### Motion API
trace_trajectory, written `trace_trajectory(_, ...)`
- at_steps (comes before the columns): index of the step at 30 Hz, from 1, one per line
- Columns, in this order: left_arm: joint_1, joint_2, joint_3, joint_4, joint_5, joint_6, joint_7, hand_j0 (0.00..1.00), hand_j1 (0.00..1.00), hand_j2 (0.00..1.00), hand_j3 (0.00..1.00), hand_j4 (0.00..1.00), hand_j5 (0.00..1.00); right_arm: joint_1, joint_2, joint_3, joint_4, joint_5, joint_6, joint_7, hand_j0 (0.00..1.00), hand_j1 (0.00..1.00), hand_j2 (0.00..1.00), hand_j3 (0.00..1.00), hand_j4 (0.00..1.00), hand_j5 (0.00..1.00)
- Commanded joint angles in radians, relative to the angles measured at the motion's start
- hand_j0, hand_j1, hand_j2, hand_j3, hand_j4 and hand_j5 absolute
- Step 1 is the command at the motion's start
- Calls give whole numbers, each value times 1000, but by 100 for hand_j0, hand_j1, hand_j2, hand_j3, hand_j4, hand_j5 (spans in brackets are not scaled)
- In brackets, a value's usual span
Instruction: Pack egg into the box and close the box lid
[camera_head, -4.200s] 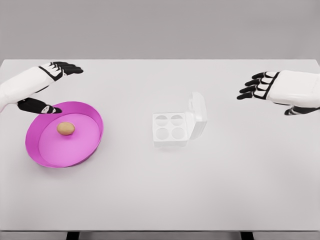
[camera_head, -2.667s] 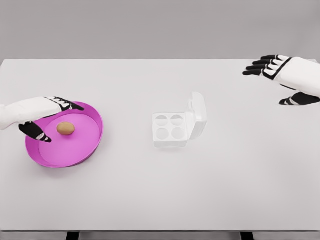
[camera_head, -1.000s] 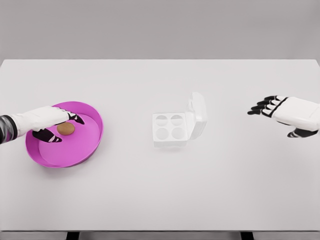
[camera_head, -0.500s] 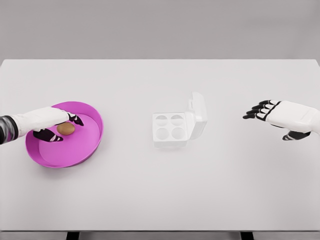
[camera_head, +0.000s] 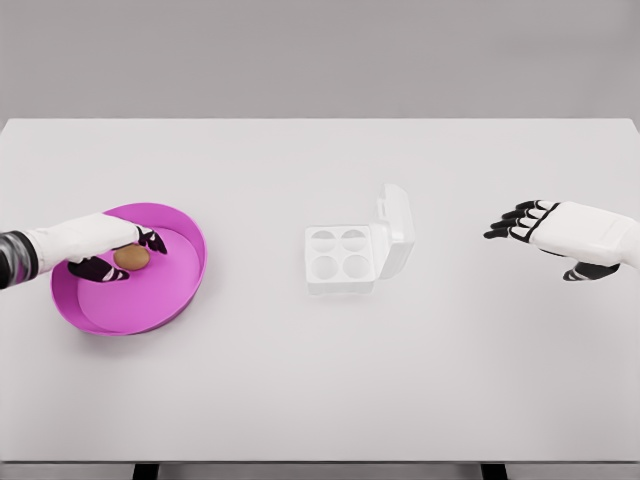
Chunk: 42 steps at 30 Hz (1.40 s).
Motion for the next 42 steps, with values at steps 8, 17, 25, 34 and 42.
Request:
trace_trajectory(8,0,0,0,3,2,1,0,71,71,71,71,71,71,0,-1,0,-1,-5,3,0,100,100,100,100,100,100)
trace_trajectory(17,0,-1,0,9,2,1,0,63,63,63,63,63,63,0,-7,-2,-1,-5,3,0,100,100,100,100,100,100)
trace_trajectory(25,0,-1,6,9,2,1,0,49,49,49,49,49,49,2,-5,-2,-7,-5,3,0,100,100,100,100,100,100)
trace_trajectory(34,-9,-6,28,6,11,1,0,43,43,43,43,43,43,0,-5,-2,-8,-5,3,0,100,100,100,100,100,100)
trace_trajectory(42,-18,-6,37,-39,23,-4,0,40,40,40,40,40,40,0,-11,-6,-8,-5,3,0,100,100,100,100,100,100)
